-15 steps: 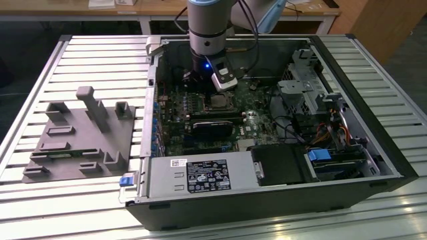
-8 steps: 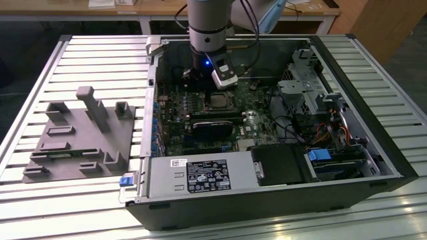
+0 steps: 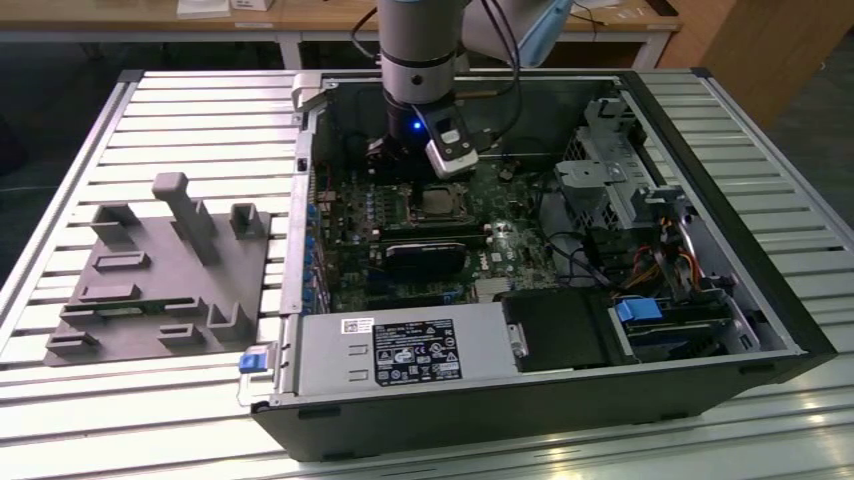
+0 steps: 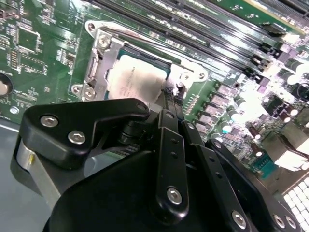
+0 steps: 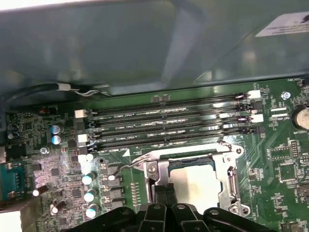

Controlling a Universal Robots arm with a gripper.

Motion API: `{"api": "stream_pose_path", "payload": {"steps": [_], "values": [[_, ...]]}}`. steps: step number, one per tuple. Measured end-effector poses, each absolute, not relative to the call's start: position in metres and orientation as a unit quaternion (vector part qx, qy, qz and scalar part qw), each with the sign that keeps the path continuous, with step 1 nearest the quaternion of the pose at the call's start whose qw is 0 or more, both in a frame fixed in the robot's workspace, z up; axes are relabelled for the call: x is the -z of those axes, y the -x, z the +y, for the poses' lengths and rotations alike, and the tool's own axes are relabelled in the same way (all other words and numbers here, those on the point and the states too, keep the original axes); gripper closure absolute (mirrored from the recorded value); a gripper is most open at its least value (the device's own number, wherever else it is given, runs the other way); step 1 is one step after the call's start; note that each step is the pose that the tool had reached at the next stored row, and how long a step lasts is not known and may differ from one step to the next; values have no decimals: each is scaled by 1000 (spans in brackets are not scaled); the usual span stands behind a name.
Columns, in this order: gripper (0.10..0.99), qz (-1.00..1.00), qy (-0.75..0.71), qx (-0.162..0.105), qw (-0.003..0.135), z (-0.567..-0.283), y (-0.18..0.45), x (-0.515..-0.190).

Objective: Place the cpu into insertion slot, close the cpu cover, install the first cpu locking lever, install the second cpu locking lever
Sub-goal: 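Close the cpu cover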

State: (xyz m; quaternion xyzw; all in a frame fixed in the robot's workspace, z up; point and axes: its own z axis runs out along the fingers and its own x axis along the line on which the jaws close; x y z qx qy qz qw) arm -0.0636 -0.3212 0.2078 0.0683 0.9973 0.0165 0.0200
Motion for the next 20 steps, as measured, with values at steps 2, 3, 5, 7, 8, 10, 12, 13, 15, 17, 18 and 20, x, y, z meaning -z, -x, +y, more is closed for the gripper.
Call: {"api": "stream_pose_path", "payload": {"steps": [2,3,5,7,8,10,12,13,15,17,18,20], "values": [[984,997,-68,-16,20,-321,59,-208],[984,997,-68,-16,20,-321,57,-208],[984,997,-68,-16,19,-321,51,-208],[984,997,-68,-16,19,-321,46,-208],[984,997,-68,-16,19,-321,44,-208],[984,997,-68,-16,18,-321,43,-208],[984,997,-68,-16,18,-321,43,-209],[984,997,-68,-16,18,-321,43,-210],[984,997,-68,-16,18,-321,43,-214],[984,997,-68,-16,18,-321,43,-219],[984,997,-68,-16,18,-321,43,-222],[984,997,-68,-16,18,-321,43,-228]]}}
